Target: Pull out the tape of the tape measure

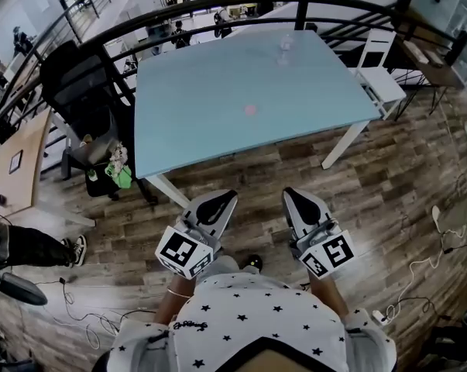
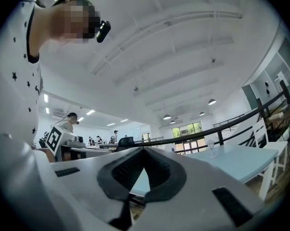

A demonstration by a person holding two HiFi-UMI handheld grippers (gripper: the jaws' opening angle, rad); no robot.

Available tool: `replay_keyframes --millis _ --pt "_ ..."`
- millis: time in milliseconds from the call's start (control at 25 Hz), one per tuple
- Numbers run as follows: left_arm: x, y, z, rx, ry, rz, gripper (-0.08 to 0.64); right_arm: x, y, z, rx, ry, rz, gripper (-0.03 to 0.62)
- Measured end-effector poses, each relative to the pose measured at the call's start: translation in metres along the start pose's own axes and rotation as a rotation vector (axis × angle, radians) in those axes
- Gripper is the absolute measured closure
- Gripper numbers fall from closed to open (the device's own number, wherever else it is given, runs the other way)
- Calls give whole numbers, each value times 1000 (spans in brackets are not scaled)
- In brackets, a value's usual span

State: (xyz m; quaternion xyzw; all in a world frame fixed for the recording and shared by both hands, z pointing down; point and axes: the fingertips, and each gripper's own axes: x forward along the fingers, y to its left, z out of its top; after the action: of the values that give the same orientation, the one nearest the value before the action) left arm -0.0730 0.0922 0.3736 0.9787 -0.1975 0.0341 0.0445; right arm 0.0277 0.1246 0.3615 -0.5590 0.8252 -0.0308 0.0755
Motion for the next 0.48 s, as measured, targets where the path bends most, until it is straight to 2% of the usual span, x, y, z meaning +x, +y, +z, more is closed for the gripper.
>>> replay_keyframes --millis 480 --pt "53 5 -6 -10 -2 -60 528 0 -43 -6 -6 21 -36 604"
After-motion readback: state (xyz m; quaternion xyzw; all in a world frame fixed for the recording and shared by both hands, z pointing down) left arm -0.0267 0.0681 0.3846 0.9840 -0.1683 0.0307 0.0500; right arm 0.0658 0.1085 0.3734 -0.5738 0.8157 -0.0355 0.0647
